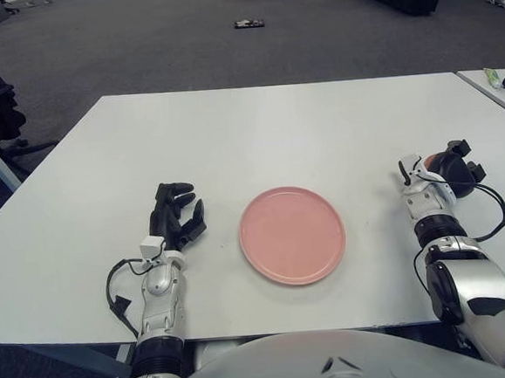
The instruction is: Put the apple into the plate.
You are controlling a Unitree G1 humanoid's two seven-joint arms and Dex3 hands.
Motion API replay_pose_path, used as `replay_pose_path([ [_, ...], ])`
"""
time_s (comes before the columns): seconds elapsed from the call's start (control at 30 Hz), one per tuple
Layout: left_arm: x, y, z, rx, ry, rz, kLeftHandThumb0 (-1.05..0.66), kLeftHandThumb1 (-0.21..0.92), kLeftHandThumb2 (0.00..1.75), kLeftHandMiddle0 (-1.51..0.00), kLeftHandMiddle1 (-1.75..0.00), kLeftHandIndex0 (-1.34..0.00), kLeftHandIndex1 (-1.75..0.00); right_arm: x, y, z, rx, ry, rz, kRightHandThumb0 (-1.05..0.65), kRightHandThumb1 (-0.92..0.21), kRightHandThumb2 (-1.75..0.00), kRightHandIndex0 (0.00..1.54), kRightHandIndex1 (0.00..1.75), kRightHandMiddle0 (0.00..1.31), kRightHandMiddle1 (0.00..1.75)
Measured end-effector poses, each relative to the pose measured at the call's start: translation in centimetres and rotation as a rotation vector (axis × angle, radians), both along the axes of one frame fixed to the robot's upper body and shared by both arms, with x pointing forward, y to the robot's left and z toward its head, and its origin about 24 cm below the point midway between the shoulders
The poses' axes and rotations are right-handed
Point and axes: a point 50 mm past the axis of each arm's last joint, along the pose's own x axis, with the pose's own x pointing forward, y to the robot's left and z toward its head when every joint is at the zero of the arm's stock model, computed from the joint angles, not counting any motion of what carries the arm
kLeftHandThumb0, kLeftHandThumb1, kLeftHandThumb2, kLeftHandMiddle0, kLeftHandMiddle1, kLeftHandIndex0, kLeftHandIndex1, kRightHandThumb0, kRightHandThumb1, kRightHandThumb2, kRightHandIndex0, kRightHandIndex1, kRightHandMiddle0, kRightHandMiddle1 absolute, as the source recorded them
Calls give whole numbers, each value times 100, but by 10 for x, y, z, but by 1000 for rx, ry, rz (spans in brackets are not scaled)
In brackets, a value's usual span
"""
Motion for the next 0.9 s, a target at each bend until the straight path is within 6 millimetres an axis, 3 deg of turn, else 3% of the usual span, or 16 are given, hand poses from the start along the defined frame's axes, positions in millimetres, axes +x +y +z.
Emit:
replay_pose_path([
  [0.03,0,0,0,0,0,0,0,66,80,-47,-142,-29,-175,0,0,0,2,0,1,-64,-32,-101,0,57,0,86],
  [0.17,-2,1,-1,-1,3,2,0,66,80,-48,-141,-28,-175,2,1,-1,21,-5,1,-66,-28,-107,0,97,0,128],
  [0.23,-2,1,0,0,0,3,0,67,78,-49,-140,-27,-175,2,2,-1,30,-5,0,-60,-30,-109,4,114,17,142],
  [0.27,-2,1,0,1,-1,3,0,68,77,-49,-140,-27,-175,2,2,-2,34,-7,1,-54,-35,-108,8,124,33,148],
  [0.4,-4,2,1,3,-2,6,0,69,75,-49,-138,-27,-175,1,1,-4,40,-9,-2,-47,-37,-111,19,144,58,157],
  [0.53,-4,2,1,3,-1,8,0,69,74,-49,-137,-27,-175,0,0,-5,55,-23,-20,-47,-35,-117,24,159,63,161],
  [0.6,-5,2,1,3,0,9,0,69,74,-49,-137,-27,-175,0,-1,-5,66,-30,-31,-20,-33,-123,31,168,67,160],
  [0.73,-5,3,1,3,3,12,0,70,73,-49,-136,-27,-175,0,-3,-4,73,-37,-45,-6,-29,-126,40,173,76,147],
  [0.9,-5,4,1,4,4,15,0,70,73,-50,-136,-26,-175,0,-4,-3,79,-43,-57,-1,-25,-126,49,174,84,130],
])
